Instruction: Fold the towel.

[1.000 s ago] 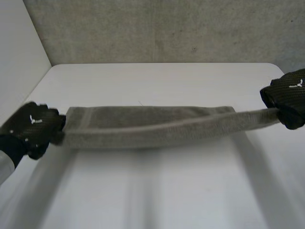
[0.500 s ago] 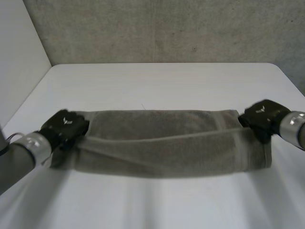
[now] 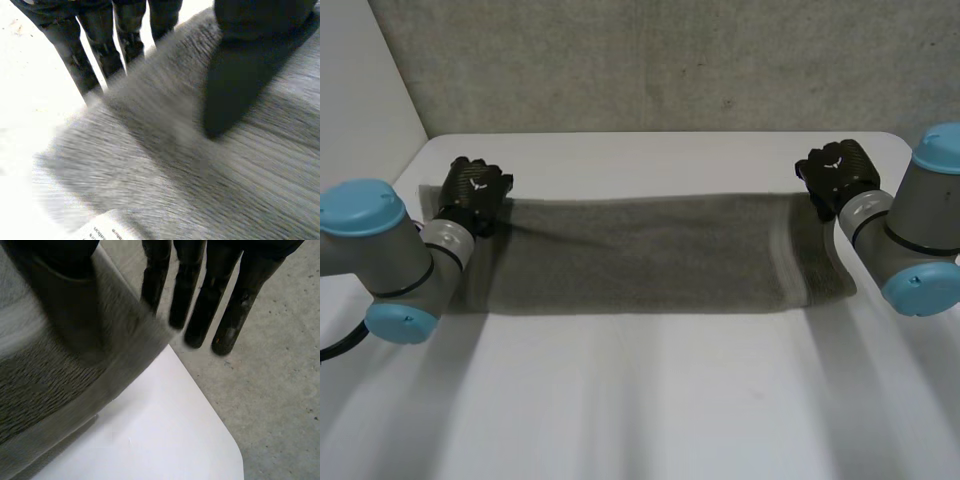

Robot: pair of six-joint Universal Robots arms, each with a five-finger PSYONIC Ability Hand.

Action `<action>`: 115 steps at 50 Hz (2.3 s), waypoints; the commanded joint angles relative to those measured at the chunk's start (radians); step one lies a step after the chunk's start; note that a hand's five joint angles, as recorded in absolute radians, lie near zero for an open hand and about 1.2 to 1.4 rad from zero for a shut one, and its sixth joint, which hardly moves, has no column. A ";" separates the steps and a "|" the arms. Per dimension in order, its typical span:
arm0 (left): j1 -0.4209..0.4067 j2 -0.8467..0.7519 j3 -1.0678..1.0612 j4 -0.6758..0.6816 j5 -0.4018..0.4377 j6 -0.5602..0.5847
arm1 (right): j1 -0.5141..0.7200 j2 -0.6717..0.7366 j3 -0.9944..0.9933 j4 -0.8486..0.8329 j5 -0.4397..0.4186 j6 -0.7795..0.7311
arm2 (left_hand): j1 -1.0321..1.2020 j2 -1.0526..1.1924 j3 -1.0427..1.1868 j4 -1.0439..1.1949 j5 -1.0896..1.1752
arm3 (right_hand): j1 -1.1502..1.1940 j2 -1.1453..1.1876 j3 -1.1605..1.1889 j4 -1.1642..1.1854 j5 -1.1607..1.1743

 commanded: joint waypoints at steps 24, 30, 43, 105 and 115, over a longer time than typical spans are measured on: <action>-0.025 0.328 -0.385 0.059 -0.008 -0.033 | -0.003 -0.301 0.343 0.167 -0.006 0.050 | -0.555 -0.529 -0.565 -0.561 -0.564 | -0.311 -0.291 -0.326 -0.317 -0.304; -0.021 0.316 -0.417 0.110 -0.009 -0.111 | -0.016 -0.272 0.418 0.092 -0.044 0.052 | -0.549 -0.524 -0.559 -0.555 -0.558 | -0.158 -0.139 -0.173 -0.164 -0.152; -0.008 0.322 -0.433 0.118 -0.009 -0.166 | -0.068 -0.144 0.430 -0.069 -0.070 0.026 | -0.549 -0.524 -0.559 -0.555 -0.558 | -0.046 -0.027 -0.062 -0.053 -0.040; -0.048 0.415 -0.427 0.105 -0.012 -0.257 | 0.629 0.086 0.084 -0.179 -0.072 -0.158 | -0.555 -0.529 -0.565 -0.561 -0.564 | 0.188 0.207 0.173 0.182 0.195; -0.123 0.359 -0.378 0.115 -0.014 -0.298 | 0.552 -0.162 0.243 -0.181 -0.054 0.027 | -0.555 -0.529 -0.565 -0.561 -0.564 | -0.482 -0.463 -0.498 -0.489 -0.476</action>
